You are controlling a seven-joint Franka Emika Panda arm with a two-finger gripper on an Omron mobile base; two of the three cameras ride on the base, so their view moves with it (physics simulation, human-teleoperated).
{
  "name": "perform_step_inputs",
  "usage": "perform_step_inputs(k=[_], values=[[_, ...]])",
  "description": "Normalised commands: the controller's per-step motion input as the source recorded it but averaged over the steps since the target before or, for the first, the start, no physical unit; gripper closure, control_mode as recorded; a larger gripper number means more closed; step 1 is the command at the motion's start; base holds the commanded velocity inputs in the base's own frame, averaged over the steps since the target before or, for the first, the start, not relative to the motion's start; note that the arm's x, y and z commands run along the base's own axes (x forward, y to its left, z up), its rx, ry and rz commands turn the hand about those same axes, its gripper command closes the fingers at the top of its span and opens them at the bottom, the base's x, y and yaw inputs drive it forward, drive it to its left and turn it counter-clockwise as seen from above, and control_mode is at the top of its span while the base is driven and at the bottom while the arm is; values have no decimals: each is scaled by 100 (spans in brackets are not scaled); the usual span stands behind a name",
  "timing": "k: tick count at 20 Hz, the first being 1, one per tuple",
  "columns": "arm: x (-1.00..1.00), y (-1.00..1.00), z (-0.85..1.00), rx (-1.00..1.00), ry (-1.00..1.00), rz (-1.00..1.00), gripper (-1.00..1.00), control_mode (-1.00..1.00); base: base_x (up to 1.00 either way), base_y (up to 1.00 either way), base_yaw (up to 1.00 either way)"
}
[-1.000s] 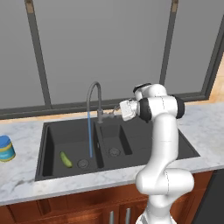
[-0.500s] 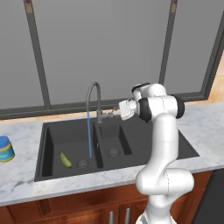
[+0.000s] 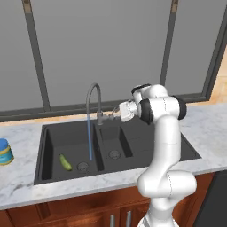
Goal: Turn on the sink faucet. Then move the cucumber from the counter to the sink. Turn off the sink. Move the vegetable from the sink to the pot next to the stove. Finally move the pot to the rear left burner.
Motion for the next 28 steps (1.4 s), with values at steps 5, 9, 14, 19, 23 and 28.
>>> perform_step_inputs(k=[5, 9, 14, 19, 23, 28], values=[[5, 92, 0, 0, 0, 10, -100, -100, 0, 0, 0], [0, 100, 0, 0, 0, 12, -100, -100, 0, 0, 0], [0, 100, 2, -1, 0, 12, -100, -100, 0, 0, 0], [0, 93, 0, -1, 0, 11, -100, -100, 0, 0, 0], [-12, 13, 0, 0, -2, 1, -100, -100, 0, 0, 0], [-46, -1, 0, 1, -6, 0, -100, -100, 0, 0, 0]])
